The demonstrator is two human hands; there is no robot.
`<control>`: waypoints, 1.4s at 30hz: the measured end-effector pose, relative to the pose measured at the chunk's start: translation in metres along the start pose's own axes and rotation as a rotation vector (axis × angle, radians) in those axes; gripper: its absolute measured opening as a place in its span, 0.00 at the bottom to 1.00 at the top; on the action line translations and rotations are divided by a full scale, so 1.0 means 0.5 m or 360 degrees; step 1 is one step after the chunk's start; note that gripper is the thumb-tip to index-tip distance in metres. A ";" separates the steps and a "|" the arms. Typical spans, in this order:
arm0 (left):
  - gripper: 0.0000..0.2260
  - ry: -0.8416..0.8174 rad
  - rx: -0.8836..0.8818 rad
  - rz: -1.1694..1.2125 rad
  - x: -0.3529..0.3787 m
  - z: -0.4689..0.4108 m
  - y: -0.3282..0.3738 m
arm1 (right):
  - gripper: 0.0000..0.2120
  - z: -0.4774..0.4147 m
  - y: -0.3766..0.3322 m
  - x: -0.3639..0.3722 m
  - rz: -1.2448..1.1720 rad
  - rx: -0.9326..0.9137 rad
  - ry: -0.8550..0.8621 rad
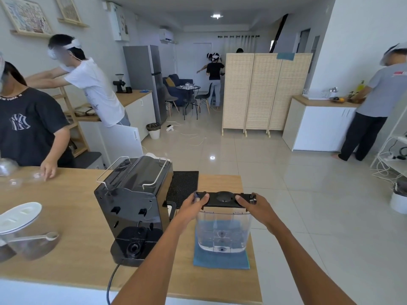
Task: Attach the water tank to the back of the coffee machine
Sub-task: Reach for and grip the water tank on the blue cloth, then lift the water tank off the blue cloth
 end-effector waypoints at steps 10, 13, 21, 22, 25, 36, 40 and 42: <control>0.22 0.0083 0.0331 -0.0040 -0.007 0.001 0.008 | 0.32 -0.002 0.008 -0.004 0.0025 -0.0167 0.0015; 0.26 0.0150 0.0445 -0.0154 -0.015 -0.007 0.008 | 0.33 0.008 -0.005 -0.003 0.0032 -0.0235 0.0046; 0.34 0.0266 0.0626 -0.0180 0.007 0.007 0.017 | 0.42 0.014 -0.008 0.006 0.0094 -0.0238 0.0164; 0.38 0.0272 0.0621 -0.0136 0.013 0.010 0.017 | 0.42 0.014 -0.007 0.008 0.0076 -0.0233 0.0180; 0.38 0.0346 0.0589 0.0037 0.028 0.021 0.027 | 0.39 0.015 -0.005 0.012 -0.0001 -0.0218 0.0239; 0.24 0.0542 0.0533 0.0207 0.050 0.019 0.038 | 0.31 0.007 0.001 0.021 -0.0147 -0.0206 0.0331; 0.23 0.0543 0.0529 0.0290 0.053 0.020 0.035 | 0.31 0.006 0.004 0.027 -0.0241 -0.0166 0.0405; 0.23 0.0522 0.0489 0.0301 0.052 0.018 0.032 | 0.31 0.006 0.004 0.029 -0.0272 -0.0153 0.0421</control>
Point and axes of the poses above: each hand's wrist, its own z-axis away from the middle knuckle, its own x-axis out of the palm, y = z × x, the point moved 3 cm from there along -z, towards the middle knuckle, and after that the axes turned 5 degrees about -y, right-handed, at the moved point
